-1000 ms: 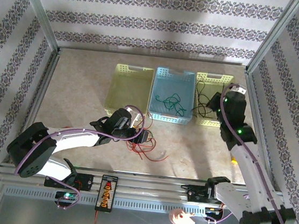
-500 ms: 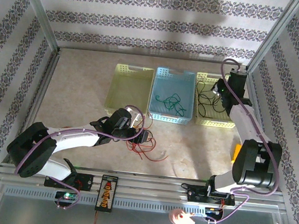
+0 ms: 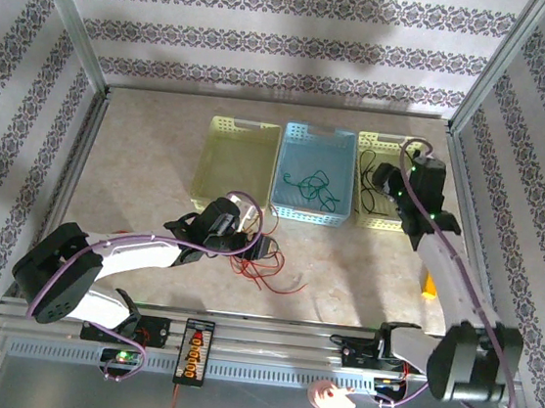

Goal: Untangle the cables

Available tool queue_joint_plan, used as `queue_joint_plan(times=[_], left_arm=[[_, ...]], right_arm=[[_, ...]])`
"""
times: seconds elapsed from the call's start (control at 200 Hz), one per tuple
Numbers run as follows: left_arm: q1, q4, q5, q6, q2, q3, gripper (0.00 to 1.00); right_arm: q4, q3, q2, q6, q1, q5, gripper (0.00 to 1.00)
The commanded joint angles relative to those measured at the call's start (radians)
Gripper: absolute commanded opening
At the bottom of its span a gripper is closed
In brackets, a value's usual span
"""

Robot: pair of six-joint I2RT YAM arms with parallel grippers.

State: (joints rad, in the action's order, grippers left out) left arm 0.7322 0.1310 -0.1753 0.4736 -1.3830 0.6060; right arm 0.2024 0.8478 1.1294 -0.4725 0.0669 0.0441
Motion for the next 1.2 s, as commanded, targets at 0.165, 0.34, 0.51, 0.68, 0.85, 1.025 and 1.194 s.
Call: queue_joint_plan(times=[0.165, 0.34, 0.51, 0.68, 0.85, 1.025, 1.194], left_arm=[[0.008, 0.04, 0.153, 0.072, 0.135, -0.054, 0.87], [-0.033, -0.05, 0.27, 0.164, 0.238, -0.106, 0.88], [-0.118, -0.131, 0.29, 0.247, 0.329, -0.174, 0.88], [-0.119, -0.198, 0.305, 0.219, 0.342, -0.175, 0.87], [-0.119, -0.181, 0.285, 0.195, 0.317, -0.169, 0.87], [-0.116, -0.151, 0.259, 0.181, 0.274, -0.149, 0.87], [-0.112, -0.124, 0.242, 0.178, 0.25, -0.146, 0.87]], right_arm=[[0.049, -0.156, -0.095, 0.039, 0.419, 0.187, 0.6], [0.08, -0.105, 0.054, 0.157, 0.705, 0.158, 0.6], [0.095, -0.029, 0.228, 0.196, 0.745, 0.171, 0.59], [0.093, 0.02, 0.35, 0.193, 0.746, 0.091, 0.59], [0.155, 0.1, 0.489, 0.188, 0.756, -0.008, 0.56], [0.184, 0.126, 0.575, 0.181, 0.781, -0.108, 0.54], [0.193, 0.123, 0.626, 0.158, 0.786, -0.206, 0.48]])
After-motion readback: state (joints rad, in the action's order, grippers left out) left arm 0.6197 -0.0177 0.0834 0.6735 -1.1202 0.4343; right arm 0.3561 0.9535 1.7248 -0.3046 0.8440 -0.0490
